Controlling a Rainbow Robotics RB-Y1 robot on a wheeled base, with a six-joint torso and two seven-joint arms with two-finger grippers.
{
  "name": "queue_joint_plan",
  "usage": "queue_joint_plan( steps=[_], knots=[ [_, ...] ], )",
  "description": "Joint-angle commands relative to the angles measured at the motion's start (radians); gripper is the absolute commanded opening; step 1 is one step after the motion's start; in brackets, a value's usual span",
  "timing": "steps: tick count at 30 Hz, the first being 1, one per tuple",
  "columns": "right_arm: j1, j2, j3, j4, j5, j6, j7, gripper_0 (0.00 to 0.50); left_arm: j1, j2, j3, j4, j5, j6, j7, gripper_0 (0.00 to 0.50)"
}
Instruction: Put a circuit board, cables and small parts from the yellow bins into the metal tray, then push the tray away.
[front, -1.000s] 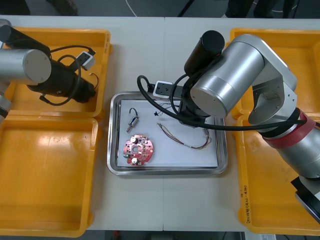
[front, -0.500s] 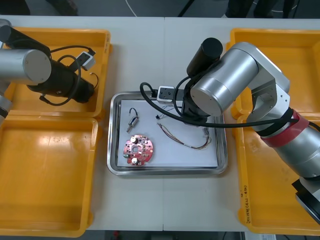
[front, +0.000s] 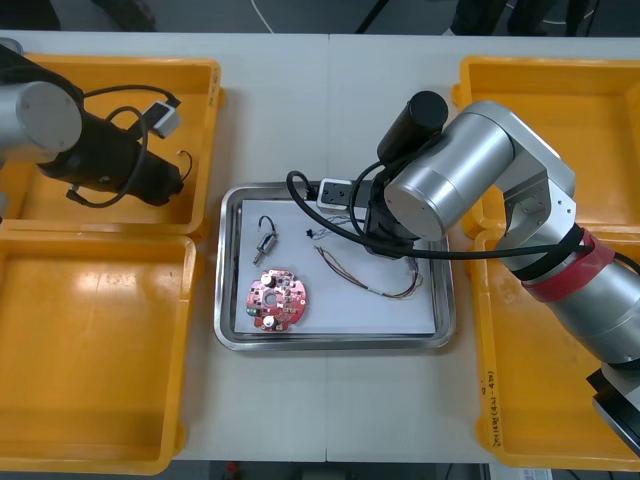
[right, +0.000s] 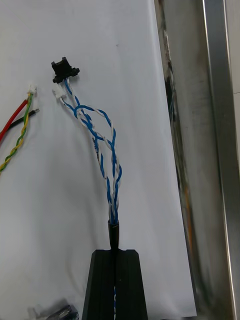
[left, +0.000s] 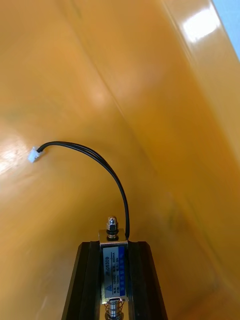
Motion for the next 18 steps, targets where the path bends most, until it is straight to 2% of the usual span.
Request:
queue_joint_plan(
  steps=[1,3,4,7,8,9,10,11,12,18],
  knots=[
    [0.009,-0.027,0.028,-0.01,0.0,-0.026,0.024,0.0,-0.03,0.015,0.071,-0.052,0.009,0.062,-0.141,0.0],
    [0.01,-0.035,0.03,-0.01,0.0,-0.034,0.03,0.023,-0.041,0.021,0.089,-0.068,0.008,0.097,-0.13,0.0],
    [0.01,-0.037,0.03,-0.01,-0.002,-0.037,0.032,0.051,-0.044,0.021,0.097,-0.075,0.009,0.113,-0.125,0.001],
    [0.017,-0.049,0.03,-0.01,-0.002,-0.06,0.044,0.236,-0.052,0.024,0.121,-0.107,0.003,0.16,-0.107,0.0],
    [0.018,-0.052,0.03,-0.01,-0.002,-0.066,0.047,0.266,-0.053,0.024,0.128,-0.115,0.002,0.171,-0.093,0.0],
    [0.018,-0.055,0.03,-0.01,0.0,-0.072,0.05,0.321,-0.053,0.026,0.129,-0.129,0.0,0.183,-0.076,0.0],
    [0.02,-0.06,0.028,-0.01,-0.002,-0.077,0.055,0.321,-0.055,0.026,0.131,-0.15,-0.004,0.198,-0.053,0.0],
    [0.02,-0.061,0.03,-0.01,-0.005,-0.077,0.058,0.477,-0.055,0.027,0.131,-0.172,-0.009,0.211,-0.027,0.0],
    [0.02,-0.063,0.03,-0.01,-0.006,-0.077,0.06,0.5,-0.055,0.027,0.131,-0.187,-0.014,0.221,-0.007,0.0],
    [0.02,-0.067,0.03,-0.01,-0.009,-0.077,0.06,0.5,-0.056,0.027,0.131,-0.27,-0.032,0.283,0.103,0.0]
  ],
)
